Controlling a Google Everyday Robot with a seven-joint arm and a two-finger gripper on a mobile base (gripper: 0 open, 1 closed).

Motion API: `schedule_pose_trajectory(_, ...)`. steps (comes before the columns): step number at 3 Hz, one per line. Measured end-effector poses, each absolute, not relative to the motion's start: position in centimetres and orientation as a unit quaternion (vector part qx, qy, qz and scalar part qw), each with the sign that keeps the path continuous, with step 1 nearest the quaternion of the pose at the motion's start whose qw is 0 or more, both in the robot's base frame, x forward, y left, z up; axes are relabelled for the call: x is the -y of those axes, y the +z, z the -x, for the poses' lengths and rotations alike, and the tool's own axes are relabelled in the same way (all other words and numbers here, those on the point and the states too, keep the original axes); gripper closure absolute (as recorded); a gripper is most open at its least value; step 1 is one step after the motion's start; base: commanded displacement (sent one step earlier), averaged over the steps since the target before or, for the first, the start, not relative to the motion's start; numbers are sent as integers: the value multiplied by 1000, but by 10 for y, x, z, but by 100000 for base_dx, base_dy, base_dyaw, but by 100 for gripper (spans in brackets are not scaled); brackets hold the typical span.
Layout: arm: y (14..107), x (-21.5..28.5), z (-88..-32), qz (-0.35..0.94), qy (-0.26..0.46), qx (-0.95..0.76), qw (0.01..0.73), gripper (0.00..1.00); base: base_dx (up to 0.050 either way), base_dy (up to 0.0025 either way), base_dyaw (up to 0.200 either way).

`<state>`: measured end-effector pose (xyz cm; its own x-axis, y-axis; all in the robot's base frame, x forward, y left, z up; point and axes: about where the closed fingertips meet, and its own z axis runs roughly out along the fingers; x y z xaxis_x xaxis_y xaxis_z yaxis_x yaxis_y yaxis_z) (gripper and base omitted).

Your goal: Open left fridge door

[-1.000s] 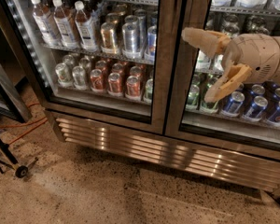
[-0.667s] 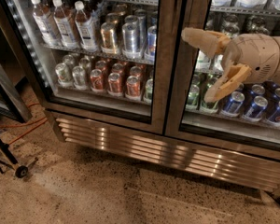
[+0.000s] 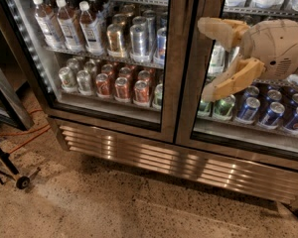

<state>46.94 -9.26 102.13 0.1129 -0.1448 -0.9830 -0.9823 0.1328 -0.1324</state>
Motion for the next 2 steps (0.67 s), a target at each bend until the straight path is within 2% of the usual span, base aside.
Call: schedule_pose_trajectory(2,1025,90,-476,522,392,-545,527,0,0,0,0)
